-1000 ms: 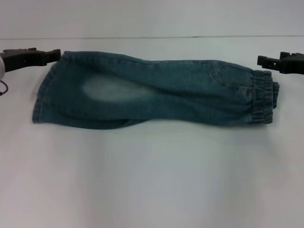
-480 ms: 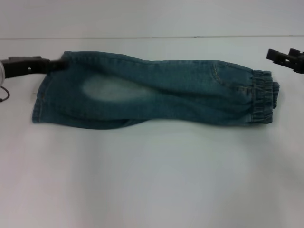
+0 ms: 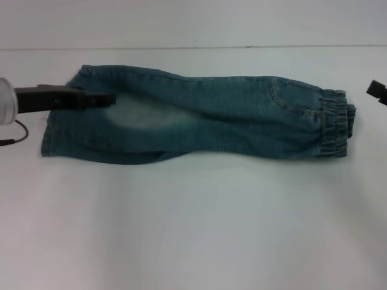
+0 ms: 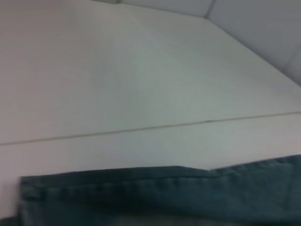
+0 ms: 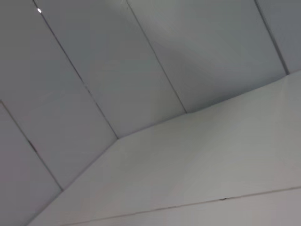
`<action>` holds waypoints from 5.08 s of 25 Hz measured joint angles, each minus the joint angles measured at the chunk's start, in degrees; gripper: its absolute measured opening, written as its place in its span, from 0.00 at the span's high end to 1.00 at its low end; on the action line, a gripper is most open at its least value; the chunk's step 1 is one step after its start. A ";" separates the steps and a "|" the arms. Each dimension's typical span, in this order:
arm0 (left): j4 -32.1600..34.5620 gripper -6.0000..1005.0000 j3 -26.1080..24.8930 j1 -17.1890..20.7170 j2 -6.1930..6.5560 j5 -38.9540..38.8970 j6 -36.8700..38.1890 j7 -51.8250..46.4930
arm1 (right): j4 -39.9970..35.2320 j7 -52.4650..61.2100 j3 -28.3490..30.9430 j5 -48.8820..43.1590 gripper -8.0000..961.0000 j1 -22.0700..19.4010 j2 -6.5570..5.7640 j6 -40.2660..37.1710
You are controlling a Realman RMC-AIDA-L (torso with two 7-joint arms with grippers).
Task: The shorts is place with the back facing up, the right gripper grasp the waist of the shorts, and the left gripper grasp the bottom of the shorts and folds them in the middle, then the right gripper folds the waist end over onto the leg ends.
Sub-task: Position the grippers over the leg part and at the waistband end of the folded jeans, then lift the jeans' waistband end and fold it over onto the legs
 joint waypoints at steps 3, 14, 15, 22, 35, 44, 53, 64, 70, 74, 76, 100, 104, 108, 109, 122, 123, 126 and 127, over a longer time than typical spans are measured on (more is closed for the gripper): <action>-0.08 0.09 1.11 -0.26 -0.09 -0.83 2.29 0.09 | 1.35 -1.23 1.88 0.04 0.06 -0.91 -0.03 -2.63; -1.84 0.09 7.13 -0.71 -0.29 -6.34 6.70 1.14 | 6.90 -1.52 2.59 -3.12 0.06 -2.04 -1.57 -4.17; -1.90 0.09 7.27 -0.73 -0.29 -6.68 7.04 1.16 | 7.12 -1.63 2.60 -3.62 0.06 -2.03 -1.55 -3.98; -3.03 0.09 7.26 -1.53 -0.09 -8.92 7.92 1.10 | 7.34 -1.29 2.65 -7.35 0.06 -1.51 -1.70 -3.11; -3.99 0.09 6.66 -3.68 1.60 -9.72 12.15 -0.58 | 7.33 3.68 2.52 -13.35 0.07 1.16 -3.37 -1.19; -4.82 0.09 6.65 -2.31 2.50 -9.73 15.87 -0.06 | 7.83 3.57 2.13 -15.36 0.08 3.23 -3.27 0.18; -4.87 0.09 6.70 -2.45 2.32 -9.72 16.80 -0.27 | 9.85 2.78 1.98 -18.99 0.09 6.93 -2.56 4.30; -4.89 0.09 6.73 -2.80 2.34 -9.63 16.73 -0.56 | 12.41 1.14 1.24 -19.12 0.11 9.90 -2.30 6.60; -4.89 0.09 6.79 -2.83 2.44 -9.62 16.51 -0.58 | 13.16 1.08 1.08 -19.12 0.19 10.39 -2.22 7.22; -4.89 0.09 6.79 -2.83 2.50 -9.62 16.49 -0.59 | 13.25 1.26 0.78 -19.12 0.24 10.36 -2.20 7.31; -4.89 0.09 6.71 -2.82 2.51 -9.61 16.46 -0.59 | 13.25 1.46 0.75 -19.12 0.26 10.10 -2.18 7.34; -5.02 0.09 7.11 -3.01 2.34 -9.05 16.64 -0.68 | 13.31 1.20 1.44 -18.57 0.93 9.39 -1.88 9.27; -5.87 0.09 7.15 -3.20 2.38 -9.05 16.48 -0.68 | 12.50 1.00 1.69 -17.67 0.93 8.58 -1.32 8.95; -6.52 0.09 7.20 -3.42 2.37 -9.04 16.26 -0.66 | 12.37 0.61 2.04 -16.41 0.92 7.20 -0.89 8.09; -6.55 0.09 7.22 -3.42 2.33 -9.03 16.24 -0.65 | 12.34 0.59 2.21 -16.22 0.92 6.81 -0.82 7.85; -12.02 0.09 10.48 -7.50 -0.69 -11.60 7.65 1.32 | 7.83 2.00 3.72 -14.81 0.91 3.08 -0.02 2.02; -13.23 0.10 11.84 -8.20 -0.69 -12.25 6.04 1.46 | 7.72 2.01 3.93 -14.77 0.91 3.03 -0.05 1.60; -14.94 0.10 15.19 -9.54 -0.75 -12.93 2.39 1.50 | 6.40 2.47 4.32 -14.78 0.91 2.55 -0.08 0.16; -15.56 0.12 16.72 -10.16 -0.80 -13.49 0.62 1.30 | 5.77 2.81 4.32 -14.77 0.91 2.25 -0.07 -0.27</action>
